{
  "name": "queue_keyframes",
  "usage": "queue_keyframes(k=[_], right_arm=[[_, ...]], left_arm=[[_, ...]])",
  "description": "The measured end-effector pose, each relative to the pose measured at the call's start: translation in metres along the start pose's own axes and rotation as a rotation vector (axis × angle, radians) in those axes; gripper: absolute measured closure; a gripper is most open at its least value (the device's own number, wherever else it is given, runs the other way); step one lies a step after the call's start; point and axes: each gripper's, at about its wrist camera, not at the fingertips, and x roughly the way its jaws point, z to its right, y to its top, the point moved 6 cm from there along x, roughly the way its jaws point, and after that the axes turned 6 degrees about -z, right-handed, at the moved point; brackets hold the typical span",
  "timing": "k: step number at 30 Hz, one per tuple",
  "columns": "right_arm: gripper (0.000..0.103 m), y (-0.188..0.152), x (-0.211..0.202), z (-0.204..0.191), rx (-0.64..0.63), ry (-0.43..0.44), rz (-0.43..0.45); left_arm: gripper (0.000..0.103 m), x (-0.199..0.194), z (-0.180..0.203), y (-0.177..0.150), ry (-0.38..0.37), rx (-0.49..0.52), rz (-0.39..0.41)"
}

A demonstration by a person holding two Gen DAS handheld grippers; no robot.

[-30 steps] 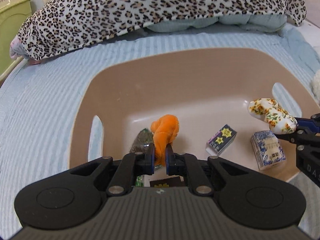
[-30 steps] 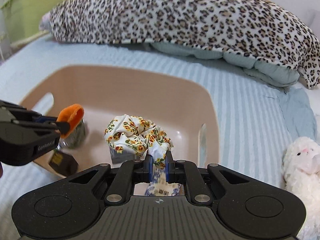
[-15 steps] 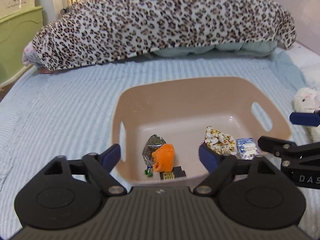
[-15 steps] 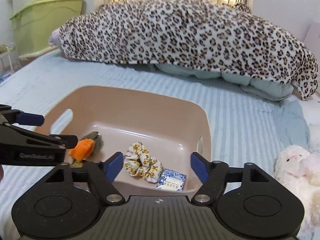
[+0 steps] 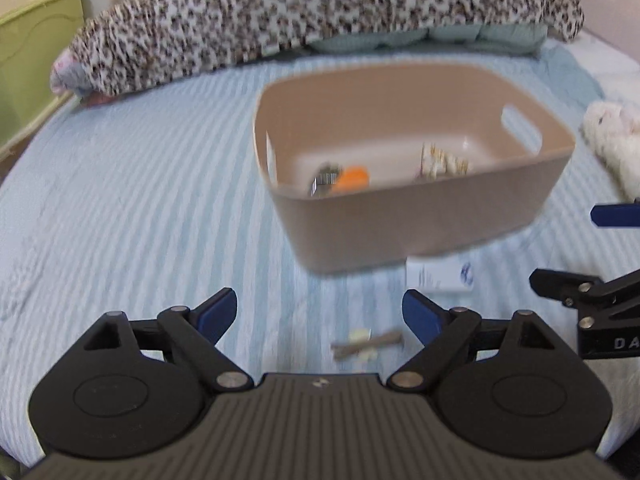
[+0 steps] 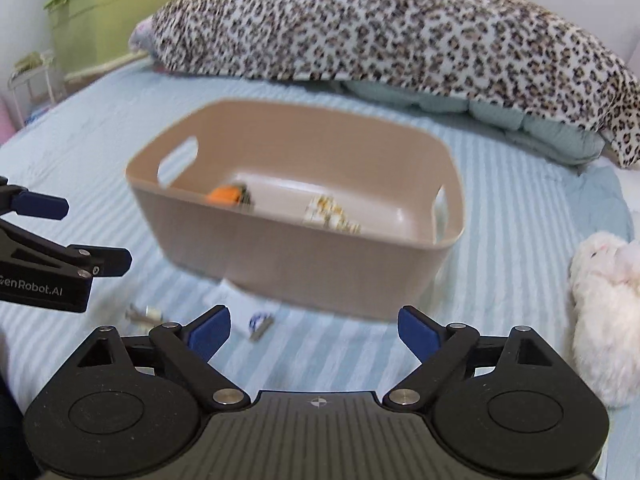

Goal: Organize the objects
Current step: 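Grasp the loose keys with the left tool while the right grasps the white medicine box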

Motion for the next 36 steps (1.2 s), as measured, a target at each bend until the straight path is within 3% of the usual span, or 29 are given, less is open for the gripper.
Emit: queue_keyframes(k=[12, 17, 26, 28, 31, 36], right_arm=[[0.011, -0.033, 0.043, -0.013, -0.056, 0.021, -0.083], [0.011, -0.033, 0.059, -0.015, -0.080, 0.035, -0.094], [0.011, -0.022, 0.085, -0.029, -0.126, 0.062, -0.070], [0.011, -0.019, 0.089, -0.033, -0.129, 0.074, -0.063], [0.011, -0.012, 0.095, -0.038, -0.137, 0.082, -0.053], [0.022, -0.007, 0.100, -0.047, -0.142, 0.104, -0.049]], left_arm=[[0.013, 0.058, 0.004, -0.030, -0.042, 0.062, -0.110], [0.012, 0.077, 0.009, -0.028, -0.034, 0.103, -0.092], [0.012, 0.089, -0.002, -0.018, -0.029, 0.067, -0.040], [0.016, 0.091, -0.005, -0.019, -0.056, 0.048, -0.049], [0.034, 0.091, -0.004, -0.017, -0.091, 0.042, -0.052], [0.062, 0.088, 0.000, -0.017, -0.127, 0.050, -0.053]])
